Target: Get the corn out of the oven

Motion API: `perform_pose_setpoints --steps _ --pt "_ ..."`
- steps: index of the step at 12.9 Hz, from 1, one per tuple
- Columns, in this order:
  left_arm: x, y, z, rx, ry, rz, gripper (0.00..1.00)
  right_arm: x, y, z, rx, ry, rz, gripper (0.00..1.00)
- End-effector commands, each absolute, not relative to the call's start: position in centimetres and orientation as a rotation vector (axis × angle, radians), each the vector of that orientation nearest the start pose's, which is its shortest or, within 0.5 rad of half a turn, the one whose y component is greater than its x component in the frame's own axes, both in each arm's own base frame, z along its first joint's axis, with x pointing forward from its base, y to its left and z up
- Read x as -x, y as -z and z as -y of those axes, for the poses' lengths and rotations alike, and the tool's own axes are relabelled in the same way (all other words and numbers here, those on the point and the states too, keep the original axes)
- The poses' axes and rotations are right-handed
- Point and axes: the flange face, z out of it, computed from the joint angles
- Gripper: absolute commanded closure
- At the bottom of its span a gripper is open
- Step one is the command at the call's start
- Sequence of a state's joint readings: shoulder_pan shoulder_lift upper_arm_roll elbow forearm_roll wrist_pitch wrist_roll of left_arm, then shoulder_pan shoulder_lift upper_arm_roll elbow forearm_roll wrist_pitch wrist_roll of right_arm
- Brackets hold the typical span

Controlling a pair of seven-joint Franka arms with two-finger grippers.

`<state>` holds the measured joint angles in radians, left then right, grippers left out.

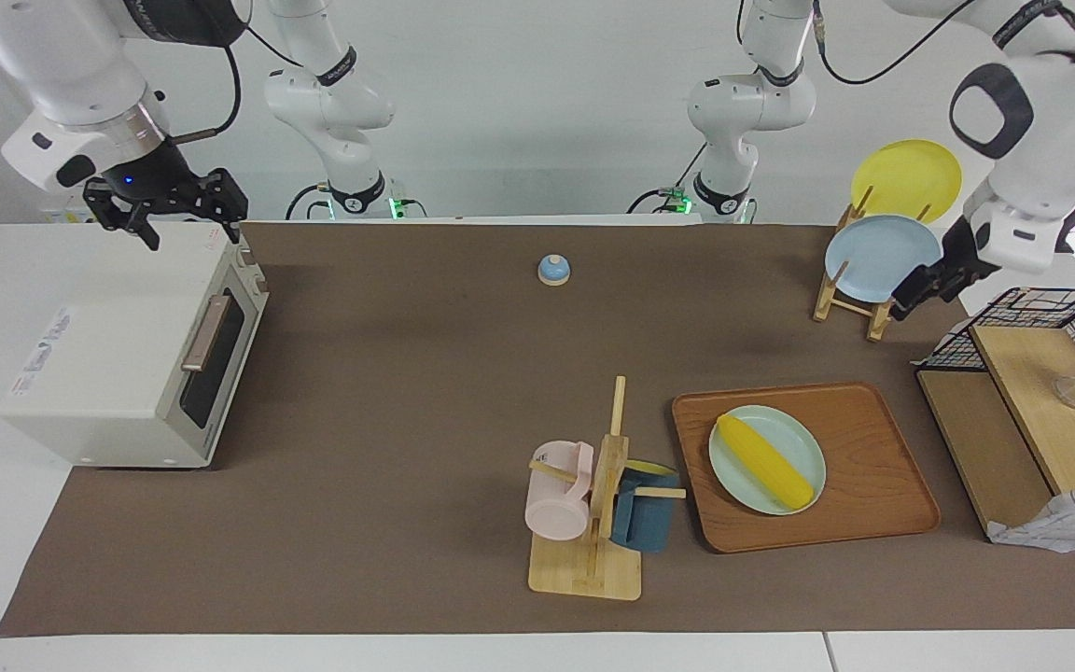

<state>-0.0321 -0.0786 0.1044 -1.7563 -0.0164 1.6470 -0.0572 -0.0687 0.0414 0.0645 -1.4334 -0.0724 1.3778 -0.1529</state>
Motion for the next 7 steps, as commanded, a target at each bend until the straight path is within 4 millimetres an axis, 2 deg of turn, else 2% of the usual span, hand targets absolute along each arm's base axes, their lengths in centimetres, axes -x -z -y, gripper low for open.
perform_pose_setpoints --steps 1,3,6,7 --pt "-52.1 -64.2 -2.7 3.141 -0.14 -0.037 0.0 -53.3 -65.7 0.6 3.21 -0.132 0.213 0.0" --pt "-51.7 -65.6 -1.4 3.147 -0.113 -0.095 0.0 -53.1 -65.1 0.5 3.206 -0.142 0.191 0.0" --pt "-51.8 -65.7 0.4 3.134 -0.109 -0.153 0.0 -53.4 -64.5 0.8 3.195 -0.166 0.178 0.0" --pt "-51.7 -65.8 0.4 3.134 -0.111 -0.153 0.0 -53.5 -64.5 0.9 3.192 -0.158 0.179 0.0"
